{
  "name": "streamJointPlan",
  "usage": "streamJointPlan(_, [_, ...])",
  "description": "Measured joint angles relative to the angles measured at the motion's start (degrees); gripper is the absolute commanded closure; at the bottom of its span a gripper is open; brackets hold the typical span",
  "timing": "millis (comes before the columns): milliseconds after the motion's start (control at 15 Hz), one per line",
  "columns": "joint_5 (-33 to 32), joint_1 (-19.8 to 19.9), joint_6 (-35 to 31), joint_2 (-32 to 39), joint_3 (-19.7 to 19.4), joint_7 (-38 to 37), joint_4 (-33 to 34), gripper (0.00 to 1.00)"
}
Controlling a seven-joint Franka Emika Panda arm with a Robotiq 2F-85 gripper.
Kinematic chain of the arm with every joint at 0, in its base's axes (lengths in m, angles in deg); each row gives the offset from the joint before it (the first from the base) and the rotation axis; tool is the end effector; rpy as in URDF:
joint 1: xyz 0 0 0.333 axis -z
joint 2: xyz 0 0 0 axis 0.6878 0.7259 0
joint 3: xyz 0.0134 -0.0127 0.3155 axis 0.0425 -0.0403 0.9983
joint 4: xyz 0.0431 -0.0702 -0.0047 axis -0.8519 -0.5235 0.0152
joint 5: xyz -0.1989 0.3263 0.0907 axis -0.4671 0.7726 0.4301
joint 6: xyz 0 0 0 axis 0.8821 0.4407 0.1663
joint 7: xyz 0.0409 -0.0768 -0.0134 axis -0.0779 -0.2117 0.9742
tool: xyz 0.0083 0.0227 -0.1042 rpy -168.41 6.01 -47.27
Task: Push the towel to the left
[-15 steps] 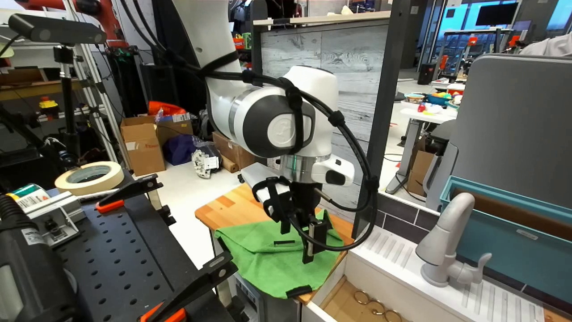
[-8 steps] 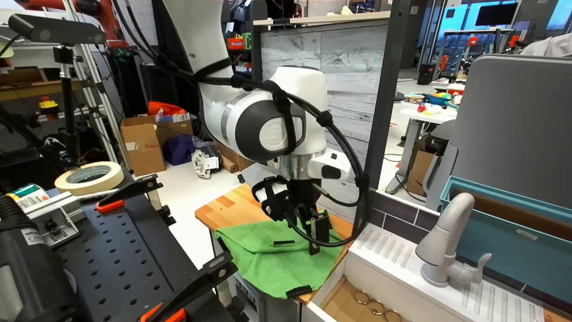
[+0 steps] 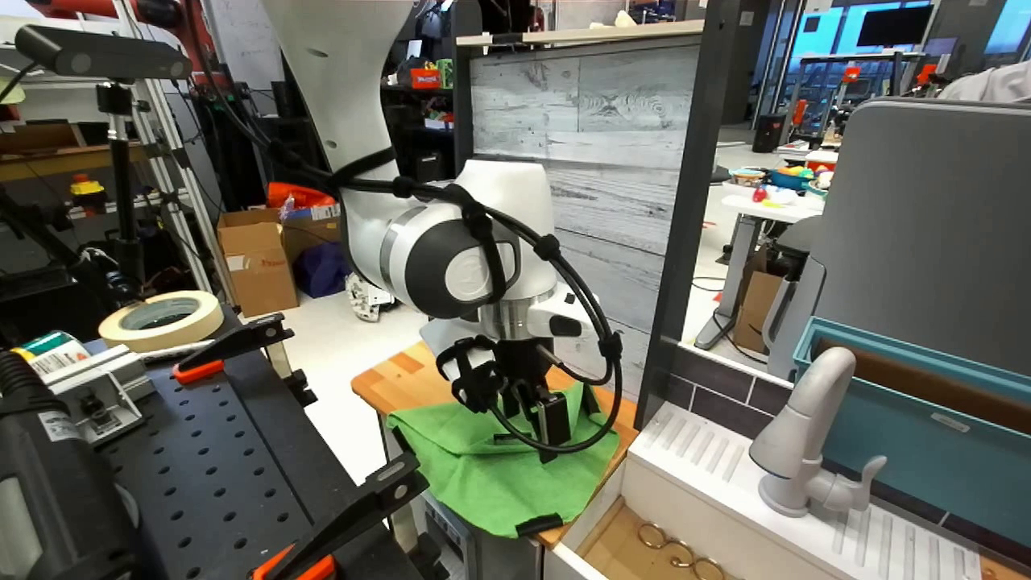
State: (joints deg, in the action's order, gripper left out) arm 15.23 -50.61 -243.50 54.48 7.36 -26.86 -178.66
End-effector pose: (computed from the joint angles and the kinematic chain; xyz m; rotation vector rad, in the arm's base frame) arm 0.5615 -0.0152 -0.0283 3.0275 -0.3299 0.0775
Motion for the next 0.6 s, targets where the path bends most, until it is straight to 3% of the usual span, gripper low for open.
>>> streamJointPlan(600, [-0.1,-2.9,0.1,3.3,-0.4,0.1,2.9,0.00])
